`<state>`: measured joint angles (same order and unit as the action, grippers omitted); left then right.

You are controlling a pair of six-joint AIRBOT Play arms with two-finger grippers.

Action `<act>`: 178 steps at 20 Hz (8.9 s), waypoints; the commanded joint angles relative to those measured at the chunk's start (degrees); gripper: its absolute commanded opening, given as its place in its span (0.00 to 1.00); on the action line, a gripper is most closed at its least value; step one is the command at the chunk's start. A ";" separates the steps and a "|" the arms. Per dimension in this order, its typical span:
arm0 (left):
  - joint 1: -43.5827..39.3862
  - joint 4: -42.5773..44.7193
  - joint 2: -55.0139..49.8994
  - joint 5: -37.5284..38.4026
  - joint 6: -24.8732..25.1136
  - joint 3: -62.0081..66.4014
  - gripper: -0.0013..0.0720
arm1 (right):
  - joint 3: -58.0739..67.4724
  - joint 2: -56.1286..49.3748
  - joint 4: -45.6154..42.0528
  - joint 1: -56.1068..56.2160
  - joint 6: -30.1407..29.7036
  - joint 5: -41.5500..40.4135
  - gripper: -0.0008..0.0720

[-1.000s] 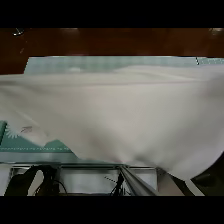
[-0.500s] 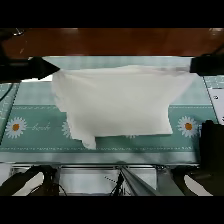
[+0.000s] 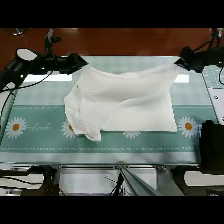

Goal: Fold the shirts.

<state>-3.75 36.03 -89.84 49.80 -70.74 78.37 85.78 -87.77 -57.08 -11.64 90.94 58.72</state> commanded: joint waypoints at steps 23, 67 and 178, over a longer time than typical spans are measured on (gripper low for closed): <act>27.80 -6.49 19.37 11.69 13.33 -50.45 0.97 | -56.15 40.00 15.10 -21.75 -20.37 9.75 0.86; 22.18 -12.96 13.16 17.05 21.00 -43.60 0.04 | -57.35 18.08 23.50 -14.67 -23.78 -0.39 0.05; 24.92 2.91 24.61 25.88 13.03 -54.42 0.04 | -62.60 41.03 -6.78 -30.88 -8.87 15.26 0.86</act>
<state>21.41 39.68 -65.34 72.84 -58.67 22.39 25.54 -46.37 -60.82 -42.65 80.09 69.38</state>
